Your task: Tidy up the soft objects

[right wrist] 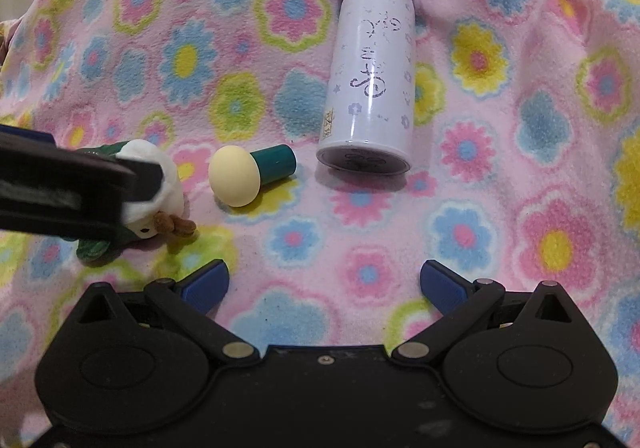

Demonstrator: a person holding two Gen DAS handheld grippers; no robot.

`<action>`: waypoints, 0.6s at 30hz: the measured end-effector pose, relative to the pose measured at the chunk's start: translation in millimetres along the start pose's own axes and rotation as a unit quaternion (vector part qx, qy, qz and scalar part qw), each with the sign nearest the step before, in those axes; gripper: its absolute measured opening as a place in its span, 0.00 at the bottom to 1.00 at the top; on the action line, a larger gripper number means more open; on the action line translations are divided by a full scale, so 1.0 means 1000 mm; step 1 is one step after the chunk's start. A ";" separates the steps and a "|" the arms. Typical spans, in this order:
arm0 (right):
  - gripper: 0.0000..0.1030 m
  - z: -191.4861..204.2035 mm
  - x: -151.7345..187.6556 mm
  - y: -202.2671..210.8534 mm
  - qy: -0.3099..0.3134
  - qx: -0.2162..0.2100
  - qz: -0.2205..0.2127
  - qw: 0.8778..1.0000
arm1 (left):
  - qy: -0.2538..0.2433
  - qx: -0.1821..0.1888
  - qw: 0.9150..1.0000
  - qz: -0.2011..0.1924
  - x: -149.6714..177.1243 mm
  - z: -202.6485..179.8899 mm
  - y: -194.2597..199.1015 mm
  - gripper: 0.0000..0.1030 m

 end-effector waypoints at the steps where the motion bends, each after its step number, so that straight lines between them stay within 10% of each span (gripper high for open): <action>1: 1.00 0.000 0.000 0.000 0.000 0.000 0.000 1.000 | 0.006 -0.002 1.000 0.002 0.001 0.004 -0.002 0.98; 18: 0.99 0.000 0.000 0.000 -0.001 0.003 0.001 1.000 | 0.198 -0.041 0.979 0.002 0.064 0.160 0.012 0.95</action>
Point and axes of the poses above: each gripper's, at about its wrist camera, not at the fingertips, and y roughly against the way its jaws point, z to its left, x to its underside, the point moved 4 cm from there along -y, roughly the way its jaws point, and after that the axes turned 11 degrees about z, right-handed, at the moved point
